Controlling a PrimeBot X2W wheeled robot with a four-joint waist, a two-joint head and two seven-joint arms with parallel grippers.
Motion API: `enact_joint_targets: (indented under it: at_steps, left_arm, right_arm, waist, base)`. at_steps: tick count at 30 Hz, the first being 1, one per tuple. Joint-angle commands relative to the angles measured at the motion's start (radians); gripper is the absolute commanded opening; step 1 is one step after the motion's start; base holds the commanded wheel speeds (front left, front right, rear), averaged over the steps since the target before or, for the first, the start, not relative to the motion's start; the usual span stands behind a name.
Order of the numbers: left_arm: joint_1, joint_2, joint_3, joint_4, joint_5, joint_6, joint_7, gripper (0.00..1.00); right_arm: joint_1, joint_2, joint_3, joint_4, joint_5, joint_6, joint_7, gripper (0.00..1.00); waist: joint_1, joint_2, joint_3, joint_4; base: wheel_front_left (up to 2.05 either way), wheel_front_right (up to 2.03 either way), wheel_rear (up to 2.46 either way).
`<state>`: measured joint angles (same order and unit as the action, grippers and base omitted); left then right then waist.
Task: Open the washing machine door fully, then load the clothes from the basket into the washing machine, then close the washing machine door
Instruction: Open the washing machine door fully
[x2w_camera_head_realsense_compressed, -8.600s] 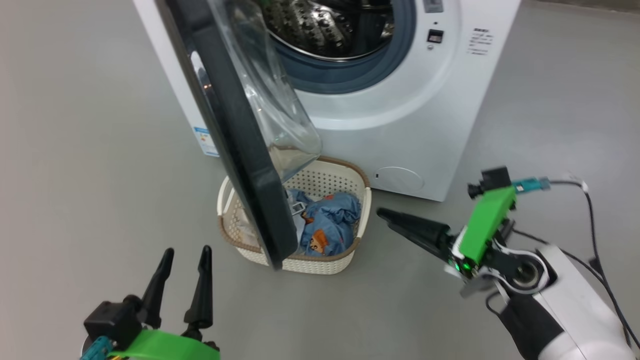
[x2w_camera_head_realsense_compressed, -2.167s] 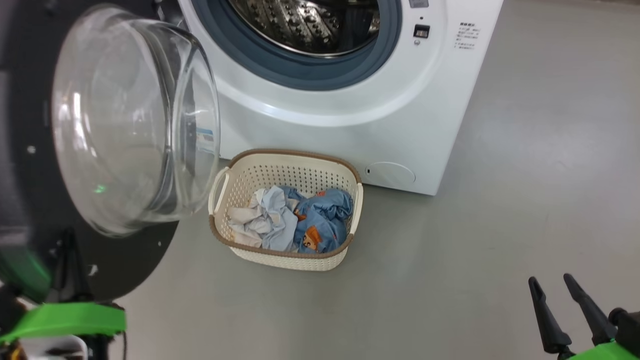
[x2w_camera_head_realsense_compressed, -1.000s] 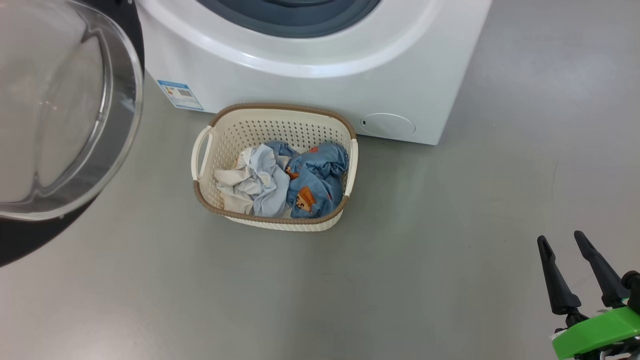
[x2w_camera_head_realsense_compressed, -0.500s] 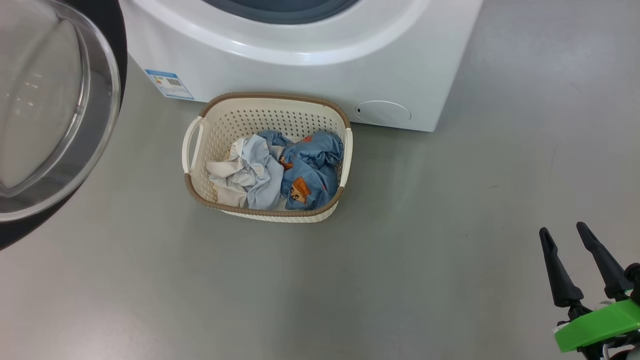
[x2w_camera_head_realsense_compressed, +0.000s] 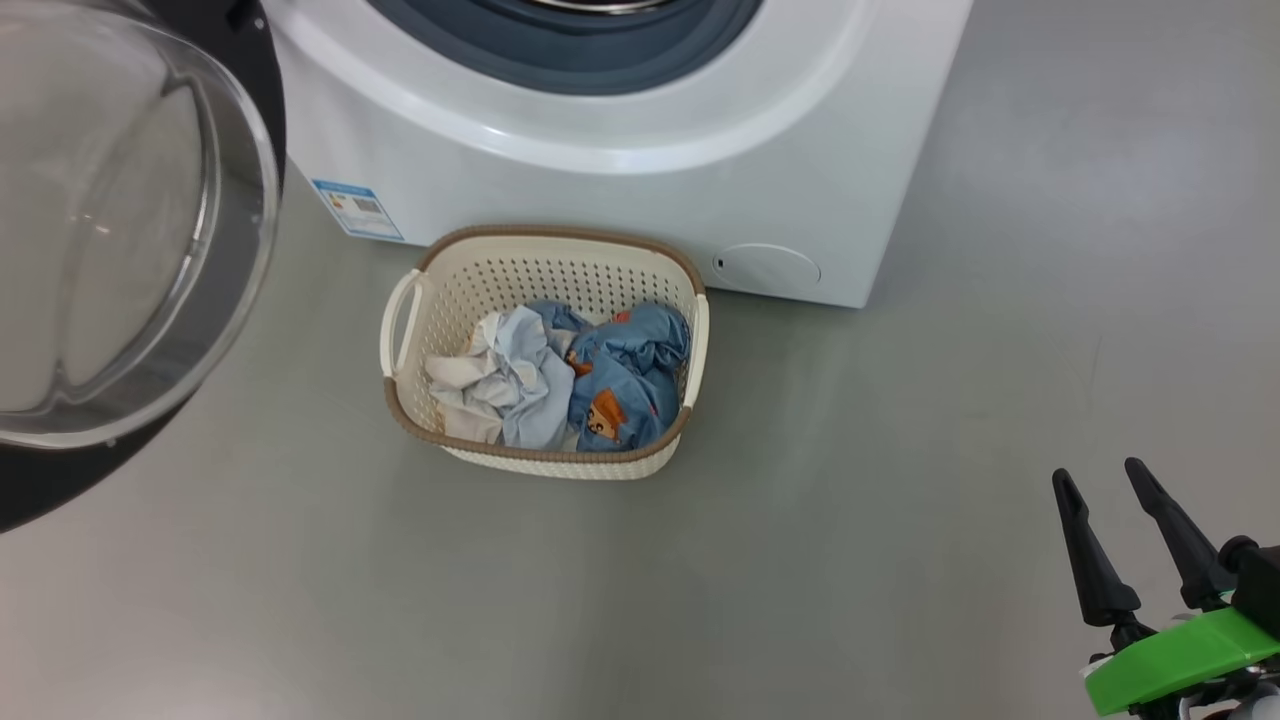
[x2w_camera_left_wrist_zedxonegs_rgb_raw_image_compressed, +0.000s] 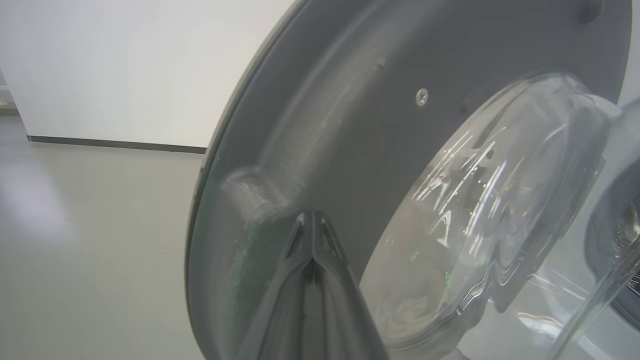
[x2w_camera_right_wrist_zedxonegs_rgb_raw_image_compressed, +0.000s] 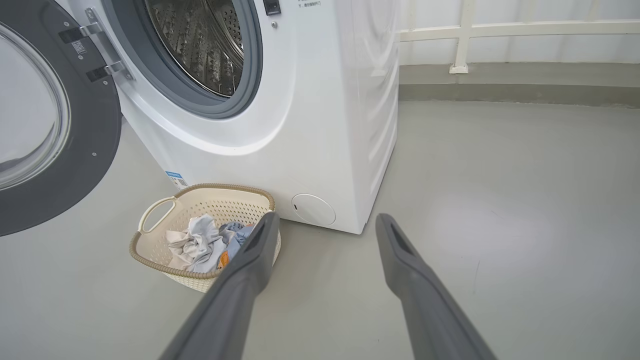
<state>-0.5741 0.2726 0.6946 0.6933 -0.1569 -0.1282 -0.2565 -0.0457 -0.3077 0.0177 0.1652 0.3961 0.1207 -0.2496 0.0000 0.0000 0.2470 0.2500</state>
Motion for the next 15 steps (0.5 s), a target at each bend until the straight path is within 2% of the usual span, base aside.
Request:
enact_joint_targets:
  at_steps: [1,3,4,5,6,7,8,9,15]
  left_arm:
    - [0.04,0.047,-0.007,-0.046,-0.015,-0.002,-0.005,0.0]
    - [0.067,0.037,-0.032,-0.074,-0.036,-0.002,-0.005,0.04]
    - [0.082,0.032,-0.042,-0.087,-0.049,-0.002,-0.005,0.25]
    - [0.099,0.029,-0.052,-0.099,-0.058,-0.002,-0.005,0.38]
    - [0.116,0.023,-0.061,-0.113,-0.068,-0.002,-0.005,0.47]
    - [0.131,0.017,-0.071,-0.125,-0.081,-0.002,-0.005,0.63]
    - [0.149,0.011,-0.086,-0.135,-0.093,-0.002,-0.005,0.86]
    - [0.166,0.007,-0.098,-0.146,-0.104,-0.002,-0.005,0.99]
    - [0.248,-0.011,-0.171,-0.208,-0.167,-0.002,-0.005,1.0]
  right_arm:
    - [0.008,-0.009,0.023,-0.017,-0.009,0.01,-0.012,1.0]
    - [0.013,-0.007,0.026,-0.014,-0.008,0.01,-0.012,1.0]
    - [0.016,-0.006,0.028,-0.013,-0.008,0.01,-0.012,1.0]
    - [0.018,-0.006,0.03,-0.012,-0.007,0.01,-0.012,1.0]
    - [0.021,-0.006,0.032,-0.011,-0.006,0.01,-0.012,1.0]
    - [0.024,-0.006,0.033,-0.01,-0.005,0.01,-0.012,1.0]
    - [0.026,-0.007,0.035,-0.009,-0.004,0.01,-0.012,1.0]
    - [0.028,-0.007,0.036,-0.008,-0.003,0.01,-0.012,1.0]
    - [0.031,-0.013,0.039,-0.009,-0.001,0.01,-0.012,1.0]
  waist:
    - [0.0,0.0,-0.03,0.009]
    - [0.0,0.0,-0.049,0.013]
    - [0.0,0.0,-0.059,0.015]
    - [0.0,0.0,-0.068,0.015]
    - [0.0,0.0,-0.076,0.017]
    - [0.0,0.0,-0.086,0.017]
    - [0.0,0.0,-0.095,0.017]
    - [0.0,0.0,-0.103,0.017]
    - [0.0,0.0,-0.127,0.013]
  base:
    - [0.0,0.0,0.0]
    - [0.0,0.0,0.0]
    - [0.0,0.0,0.0]
    - [0.0,0.0,0.0]
    - [0.0,0.0,0.0]
    - [0.0,0.0,0.0]
    - [0.0,0.0,0.0]
    - [0.0,0.0,0.0]
    - [0.0,0.0,0.0]
